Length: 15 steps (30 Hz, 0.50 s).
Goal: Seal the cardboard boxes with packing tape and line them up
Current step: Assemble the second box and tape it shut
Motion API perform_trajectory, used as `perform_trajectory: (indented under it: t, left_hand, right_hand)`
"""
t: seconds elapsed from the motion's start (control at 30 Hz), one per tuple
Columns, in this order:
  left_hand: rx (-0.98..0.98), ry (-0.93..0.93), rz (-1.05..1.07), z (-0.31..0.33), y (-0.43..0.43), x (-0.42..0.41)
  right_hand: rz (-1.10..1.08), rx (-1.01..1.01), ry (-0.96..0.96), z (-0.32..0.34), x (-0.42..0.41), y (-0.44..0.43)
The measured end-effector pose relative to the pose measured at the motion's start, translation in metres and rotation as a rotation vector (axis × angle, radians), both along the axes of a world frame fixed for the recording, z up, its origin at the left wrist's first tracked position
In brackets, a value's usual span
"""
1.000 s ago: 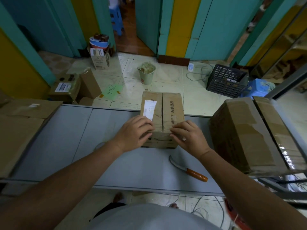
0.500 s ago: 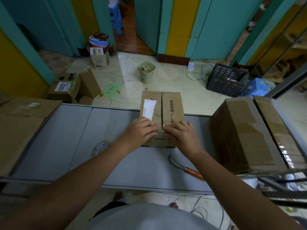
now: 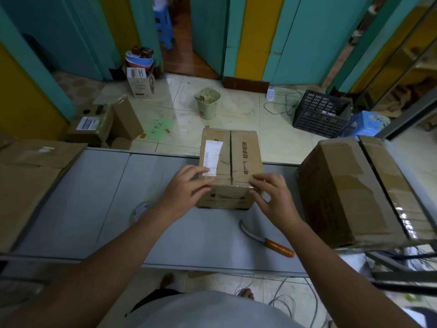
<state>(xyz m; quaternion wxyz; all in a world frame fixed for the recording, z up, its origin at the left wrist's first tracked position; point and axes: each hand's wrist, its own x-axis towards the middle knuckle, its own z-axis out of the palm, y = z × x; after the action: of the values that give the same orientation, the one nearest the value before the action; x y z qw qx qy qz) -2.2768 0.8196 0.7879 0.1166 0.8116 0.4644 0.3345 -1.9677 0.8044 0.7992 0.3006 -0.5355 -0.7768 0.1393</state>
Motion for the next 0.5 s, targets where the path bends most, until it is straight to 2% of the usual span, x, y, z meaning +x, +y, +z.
perform_trajectory:
  t: [0.2,0.5]
  left_hand:
    - [-0.114,-0.197,0.113,-0.002,-0.017,-0.008]
    - [-0.429,-0.632,0.301,-0.006,-0.029,0.001]
  right_hand:
    - [-0.177,-0.108,0.241,-0.009,0.003,-0.016]
    - [-0.341,-0.235,0.512,-0.010,-0.010,-0.025]
